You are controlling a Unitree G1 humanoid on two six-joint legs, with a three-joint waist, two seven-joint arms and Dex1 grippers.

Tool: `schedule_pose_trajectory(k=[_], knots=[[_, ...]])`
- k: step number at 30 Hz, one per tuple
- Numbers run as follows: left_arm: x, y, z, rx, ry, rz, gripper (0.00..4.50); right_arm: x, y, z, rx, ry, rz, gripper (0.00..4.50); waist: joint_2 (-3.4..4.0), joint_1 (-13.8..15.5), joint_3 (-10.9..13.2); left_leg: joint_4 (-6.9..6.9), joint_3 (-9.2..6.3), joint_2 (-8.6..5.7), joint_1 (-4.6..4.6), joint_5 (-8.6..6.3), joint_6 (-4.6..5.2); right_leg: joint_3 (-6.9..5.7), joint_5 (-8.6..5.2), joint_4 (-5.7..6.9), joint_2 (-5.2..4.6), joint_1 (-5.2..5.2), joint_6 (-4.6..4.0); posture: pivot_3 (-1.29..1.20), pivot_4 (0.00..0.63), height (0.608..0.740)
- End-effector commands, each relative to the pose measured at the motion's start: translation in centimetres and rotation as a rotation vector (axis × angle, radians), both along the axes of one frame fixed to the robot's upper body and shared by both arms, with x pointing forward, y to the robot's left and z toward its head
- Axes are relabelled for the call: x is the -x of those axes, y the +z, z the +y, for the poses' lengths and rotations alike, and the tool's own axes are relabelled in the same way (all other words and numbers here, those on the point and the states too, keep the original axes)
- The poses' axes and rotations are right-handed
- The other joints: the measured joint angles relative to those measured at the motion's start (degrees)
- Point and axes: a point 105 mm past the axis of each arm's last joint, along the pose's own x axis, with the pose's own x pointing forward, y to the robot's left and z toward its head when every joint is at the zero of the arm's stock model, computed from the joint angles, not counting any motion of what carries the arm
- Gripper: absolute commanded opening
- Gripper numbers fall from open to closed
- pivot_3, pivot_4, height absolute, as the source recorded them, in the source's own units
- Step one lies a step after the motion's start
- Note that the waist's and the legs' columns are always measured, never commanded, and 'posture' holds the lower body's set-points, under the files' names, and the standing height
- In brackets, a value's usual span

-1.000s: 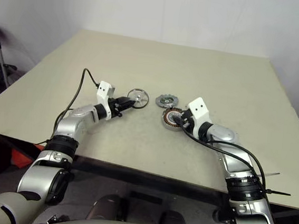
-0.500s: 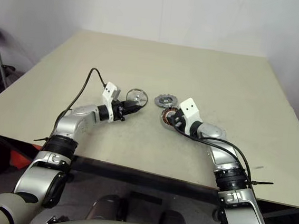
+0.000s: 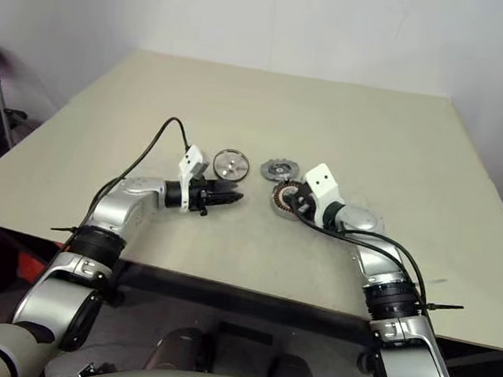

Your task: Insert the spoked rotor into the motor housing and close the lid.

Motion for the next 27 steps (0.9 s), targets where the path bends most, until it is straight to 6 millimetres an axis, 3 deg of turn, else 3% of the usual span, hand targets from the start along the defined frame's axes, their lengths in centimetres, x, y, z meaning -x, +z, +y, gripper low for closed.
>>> schedule_pose_trajectory(k=[1,9,17,27], knots=[[0.2,1.2,-0.7,0.007,-0.029,-0.056,2.02,-0.7,1.4,-0.5,0.008,-0.002,-0.057,2.08,0.0,0.0,0.0,0.0,0.0,0.0,0.0,0.0,0.0,0.0,0.0,0.0,0.0,0.0,0.0,0.0,0.0,0.74],[0.1,1.3,-0.7,0.004,-0.031,-0.056,2.02,-1.2,1.6,-0.3,0.013,0.008,-0.069,2.08,0.0,0.0,0.0,0.0,0.0,0.0,0.02,0.0,0.01,0.0,0.0,0.03,0.0,0.01,0.0,0.0,0.0,0.74],[0.1,1.2,-0.4,0.004,-0.02,-0.047,2.02,-1.2,3.4,0.3,-0.041,0.025,-0.102,2.08,0.0,0.0,0.0,0.0,0.0,0.0,0.0,0.0,0.01,0.0,0.0,0.03,0.0,-0.01,0.0,0.0,0.0,0.74],[-0.1,1.3,-0.4,0.005,-0.009,-0.05,2.02,-1.7,3.3,-0.3,-0.024,0.003,-0.102,2.08,0.0,0.0,0.0,0.0,0.0,0.0,0.01,0.0,0.0,0.0,0.0,0.03,0.0,0.0,0.0,0.0,0.0,0.74]])
